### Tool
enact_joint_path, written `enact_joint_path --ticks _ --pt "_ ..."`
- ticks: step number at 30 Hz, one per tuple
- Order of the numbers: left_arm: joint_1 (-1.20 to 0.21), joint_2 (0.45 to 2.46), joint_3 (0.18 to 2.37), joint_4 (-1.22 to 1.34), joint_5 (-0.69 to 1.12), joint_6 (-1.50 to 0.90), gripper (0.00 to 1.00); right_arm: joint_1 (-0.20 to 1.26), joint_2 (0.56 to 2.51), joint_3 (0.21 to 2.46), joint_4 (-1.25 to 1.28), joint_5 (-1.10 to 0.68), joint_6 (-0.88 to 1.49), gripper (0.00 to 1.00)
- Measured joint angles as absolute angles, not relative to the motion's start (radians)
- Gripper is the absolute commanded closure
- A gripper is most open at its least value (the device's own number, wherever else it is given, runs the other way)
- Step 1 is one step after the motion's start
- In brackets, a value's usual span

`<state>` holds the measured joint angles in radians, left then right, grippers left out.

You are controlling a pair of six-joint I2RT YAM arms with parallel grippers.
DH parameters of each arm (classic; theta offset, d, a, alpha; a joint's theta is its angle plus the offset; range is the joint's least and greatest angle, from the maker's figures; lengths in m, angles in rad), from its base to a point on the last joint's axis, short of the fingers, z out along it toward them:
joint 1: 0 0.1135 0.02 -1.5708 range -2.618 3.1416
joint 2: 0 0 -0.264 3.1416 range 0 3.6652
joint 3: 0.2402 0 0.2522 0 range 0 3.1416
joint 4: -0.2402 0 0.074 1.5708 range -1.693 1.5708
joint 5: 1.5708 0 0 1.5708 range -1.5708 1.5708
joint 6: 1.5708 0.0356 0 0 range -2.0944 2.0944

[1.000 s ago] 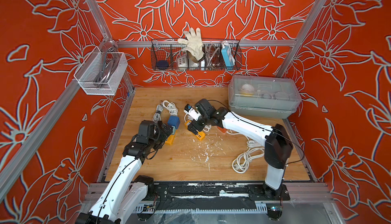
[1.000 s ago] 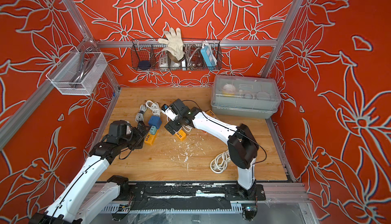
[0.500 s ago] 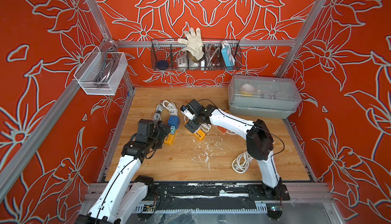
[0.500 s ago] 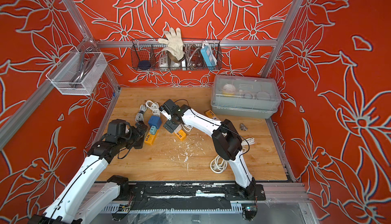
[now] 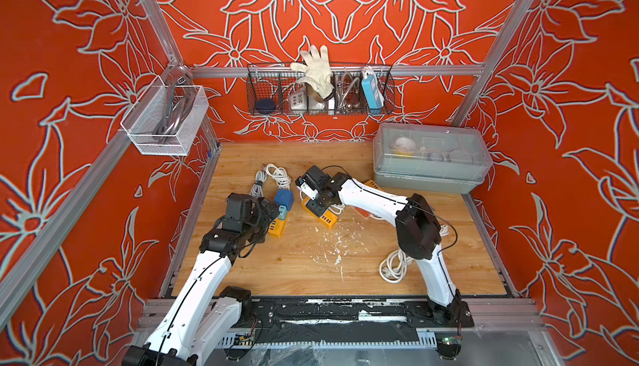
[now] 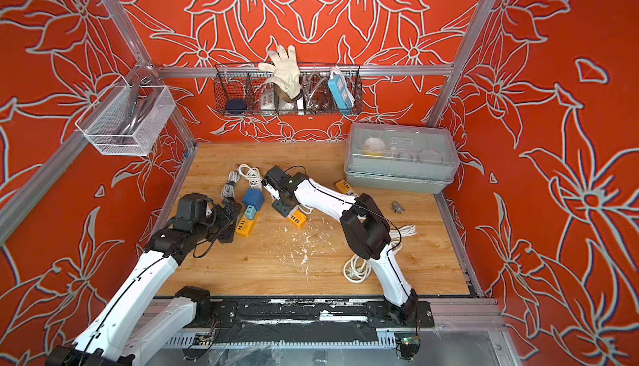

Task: Pull the plug off the socket
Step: Move the socket to the center of the board, then remove the plug from the socket.

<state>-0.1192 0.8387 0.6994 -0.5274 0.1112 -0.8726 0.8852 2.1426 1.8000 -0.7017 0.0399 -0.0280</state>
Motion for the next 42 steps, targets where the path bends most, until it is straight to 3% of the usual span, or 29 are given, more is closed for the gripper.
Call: enact_joint_path --ticks 10,18,31,42 --pt "-0.175 0.839 0.611 -0.345 0.320 -0.980 0.08 0.881 1.780 1.328 -0.567 -0.045 -0.038 0.44" --pt "-0.358 0.920 0.497 -0.184 0.391 -1.176 0.12 0.876 1.535 1.016 -0.452 -0.069 0.012 0.44" --pt "-0.548 1.358 0.564 0.041 0.376 -1.336 0.25 0.876 1.470 0.915 -0.368 -0.065 0.072 0.44" --pt "-0.591 1.596 0.663 0.168 0.381 -1.400 0.51 0.877 1.471 0.913 -0.366 -0.062 0.095 0.45"
